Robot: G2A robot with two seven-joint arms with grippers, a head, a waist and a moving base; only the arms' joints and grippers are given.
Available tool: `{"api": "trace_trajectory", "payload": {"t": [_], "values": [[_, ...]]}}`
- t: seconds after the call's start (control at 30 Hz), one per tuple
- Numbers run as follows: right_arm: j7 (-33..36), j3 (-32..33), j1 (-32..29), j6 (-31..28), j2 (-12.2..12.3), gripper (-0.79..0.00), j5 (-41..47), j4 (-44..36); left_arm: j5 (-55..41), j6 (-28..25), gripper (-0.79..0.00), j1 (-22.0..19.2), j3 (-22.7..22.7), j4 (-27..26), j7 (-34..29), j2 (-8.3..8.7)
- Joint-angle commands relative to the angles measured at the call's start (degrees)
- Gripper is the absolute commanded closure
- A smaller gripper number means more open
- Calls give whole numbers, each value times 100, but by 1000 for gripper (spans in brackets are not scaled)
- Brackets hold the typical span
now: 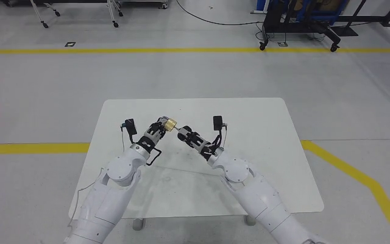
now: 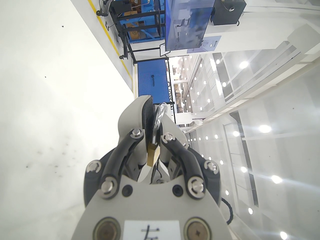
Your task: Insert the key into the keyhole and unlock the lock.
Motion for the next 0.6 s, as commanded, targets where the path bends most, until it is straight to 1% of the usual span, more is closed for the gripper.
{"api": "trace_trajectory", "payload": {"t": [0.0,0.33,0.57], "values": [[-7,-7,1,-3,-7,0,-4,7,-7,19,0,-2,-14,1,-12,-4],[-8,-29,12,-6,-43,0,-33,49,-30,97,0,7,-50,1,-123,-31],[-188,-107,68,9,-83,0,-275,99,109,78,0,24,-38,-28,-163,-47]]}}
